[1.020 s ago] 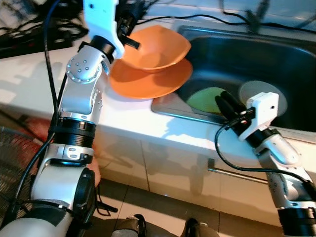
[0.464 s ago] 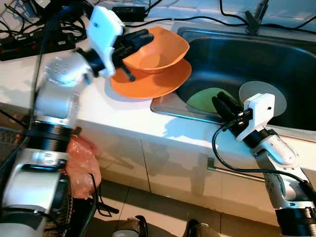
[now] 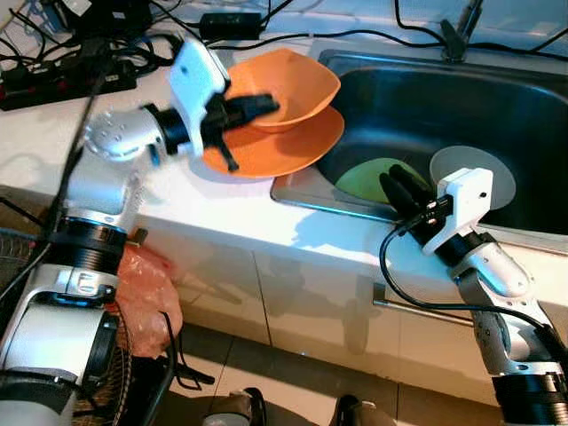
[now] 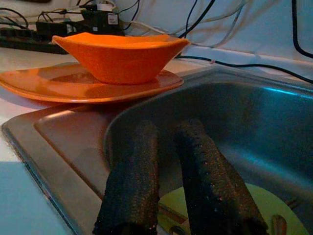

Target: Kitchen organization

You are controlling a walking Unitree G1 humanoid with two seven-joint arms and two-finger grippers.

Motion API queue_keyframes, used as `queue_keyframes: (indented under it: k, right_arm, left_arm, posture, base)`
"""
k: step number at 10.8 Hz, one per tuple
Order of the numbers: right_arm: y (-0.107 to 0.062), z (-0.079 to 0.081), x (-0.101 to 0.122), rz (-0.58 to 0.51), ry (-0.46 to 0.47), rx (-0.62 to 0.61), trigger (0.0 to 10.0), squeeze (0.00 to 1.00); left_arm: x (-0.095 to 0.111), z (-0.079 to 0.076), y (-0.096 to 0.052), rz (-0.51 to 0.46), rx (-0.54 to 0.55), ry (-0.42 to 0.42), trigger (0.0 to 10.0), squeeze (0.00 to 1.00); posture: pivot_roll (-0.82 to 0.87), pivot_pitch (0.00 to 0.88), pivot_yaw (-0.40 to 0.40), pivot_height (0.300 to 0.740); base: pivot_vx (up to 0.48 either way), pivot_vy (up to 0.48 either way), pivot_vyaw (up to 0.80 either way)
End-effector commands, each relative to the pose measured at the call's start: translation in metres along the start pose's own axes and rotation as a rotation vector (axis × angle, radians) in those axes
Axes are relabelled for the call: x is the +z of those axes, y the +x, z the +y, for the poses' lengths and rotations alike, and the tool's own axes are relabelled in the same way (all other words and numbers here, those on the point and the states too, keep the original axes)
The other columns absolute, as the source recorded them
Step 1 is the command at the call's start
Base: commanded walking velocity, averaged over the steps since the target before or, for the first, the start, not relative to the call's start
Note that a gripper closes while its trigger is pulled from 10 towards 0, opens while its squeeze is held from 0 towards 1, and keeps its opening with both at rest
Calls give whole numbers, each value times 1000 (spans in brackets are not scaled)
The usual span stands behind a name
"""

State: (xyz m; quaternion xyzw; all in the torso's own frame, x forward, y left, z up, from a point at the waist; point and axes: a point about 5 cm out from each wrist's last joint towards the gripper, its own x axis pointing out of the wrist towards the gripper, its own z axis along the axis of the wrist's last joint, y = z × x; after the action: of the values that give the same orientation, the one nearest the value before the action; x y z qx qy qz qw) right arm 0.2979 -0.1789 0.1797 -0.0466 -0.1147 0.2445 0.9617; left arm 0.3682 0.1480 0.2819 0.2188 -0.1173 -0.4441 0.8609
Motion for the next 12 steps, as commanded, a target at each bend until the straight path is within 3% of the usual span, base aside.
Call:
queue_keyframes:
  k: [1,6,10,11,12]
  right_arm:
    - [-1,3,-5,17,9,5,10000,0]
    - [0,4,-4,14,11,2,10000,0]
    - [0,5,-4,13,13,5,10000,0]
    - [0,5,-4,13,13,4,10000,0]
    - [0,4,-4,12,13,1,10000,0]
  left_arm:
    - [-2,-4,4,17,-64,11,10000,0]
    - [-6,-8,7,65,-158,41,10000,0]
    - [-1,-4,12,76,-121,125,10000,0]
    - [0,-2,11,66,-105,118,10000,827]
    - [0,4,9,50,-66,84,10000,1000]
  posture:
    - [27,163,88,740]
    - [23,162,89,740]
    - [20,164,89,740]
    - [20,164,89,740]
    - [19,162,90,740]
  base:
    - [0,0,0]
    - [0,0,0]
    - [0,0,0]
    - [0,0,0]
    - [0,0,0]
